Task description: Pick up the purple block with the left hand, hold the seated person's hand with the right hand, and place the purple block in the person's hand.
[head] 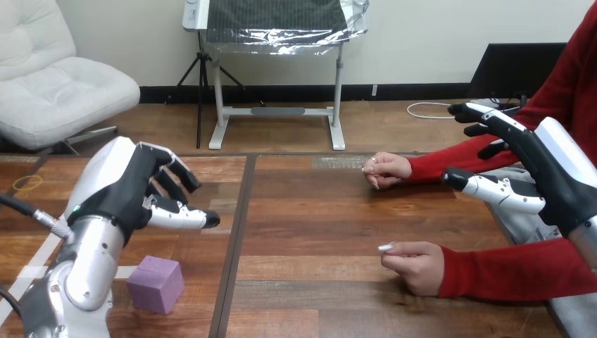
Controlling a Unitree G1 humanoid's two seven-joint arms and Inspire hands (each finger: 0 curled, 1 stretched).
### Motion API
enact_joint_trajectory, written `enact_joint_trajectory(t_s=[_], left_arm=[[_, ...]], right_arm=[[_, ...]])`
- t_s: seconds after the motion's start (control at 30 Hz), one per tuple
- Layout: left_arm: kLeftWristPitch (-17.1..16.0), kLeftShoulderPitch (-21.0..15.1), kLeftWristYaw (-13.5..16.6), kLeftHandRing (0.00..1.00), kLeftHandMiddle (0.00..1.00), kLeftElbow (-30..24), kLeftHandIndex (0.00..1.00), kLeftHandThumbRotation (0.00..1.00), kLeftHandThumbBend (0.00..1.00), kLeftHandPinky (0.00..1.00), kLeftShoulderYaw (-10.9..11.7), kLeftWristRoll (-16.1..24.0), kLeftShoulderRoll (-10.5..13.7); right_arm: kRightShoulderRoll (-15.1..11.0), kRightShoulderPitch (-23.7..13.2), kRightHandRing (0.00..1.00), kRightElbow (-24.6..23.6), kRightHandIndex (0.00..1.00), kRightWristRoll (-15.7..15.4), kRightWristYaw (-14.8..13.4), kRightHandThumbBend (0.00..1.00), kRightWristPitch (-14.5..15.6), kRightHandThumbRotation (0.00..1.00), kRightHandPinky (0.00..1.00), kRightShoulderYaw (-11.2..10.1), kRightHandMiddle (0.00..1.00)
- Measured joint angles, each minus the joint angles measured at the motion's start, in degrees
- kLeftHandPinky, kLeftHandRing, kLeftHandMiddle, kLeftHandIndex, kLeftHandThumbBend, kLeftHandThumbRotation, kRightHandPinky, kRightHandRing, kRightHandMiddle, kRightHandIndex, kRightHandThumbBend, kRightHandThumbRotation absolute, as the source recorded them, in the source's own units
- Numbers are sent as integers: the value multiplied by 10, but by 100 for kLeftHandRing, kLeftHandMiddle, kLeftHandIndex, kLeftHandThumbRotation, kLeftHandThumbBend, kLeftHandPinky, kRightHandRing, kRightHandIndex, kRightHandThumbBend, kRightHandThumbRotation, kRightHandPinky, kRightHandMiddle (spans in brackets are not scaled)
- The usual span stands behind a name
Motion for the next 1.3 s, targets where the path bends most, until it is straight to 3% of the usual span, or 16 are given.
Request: enact_joint_trajectory(t_s=[0.17, 0.47, 0.97, 1.3], left_arm=[[25, 0, -30, 33, 44, -7, 51, 0, 73, 24, -1, 9, 5], [48, 0, -69, 52, 60, -11, 60, 0, 77, 42, -5, 17, 20], [34, 0, -84, 72, 76, -11, 72, 0, 80, 56, -21, 52, 48], [28, 0, -91, 80, 84, -11, 79, 0, 82, 59, -22, 67, 53]], right_arm=[[0, 0, 81, 0, 85, 1, 2, 90, 0, 81, 65, 0, 85], [1, 0, 79, 0, 84, 12, 15, 89, 0, 81, 64, 1, 83], [6, 2, 79, -10, 85, 36, 35, 88, 0, 87, 66, 7, 83], [10, 18, 80, -56, 86, 48, 42, 84, 1, 92, 68, 16, 84]])
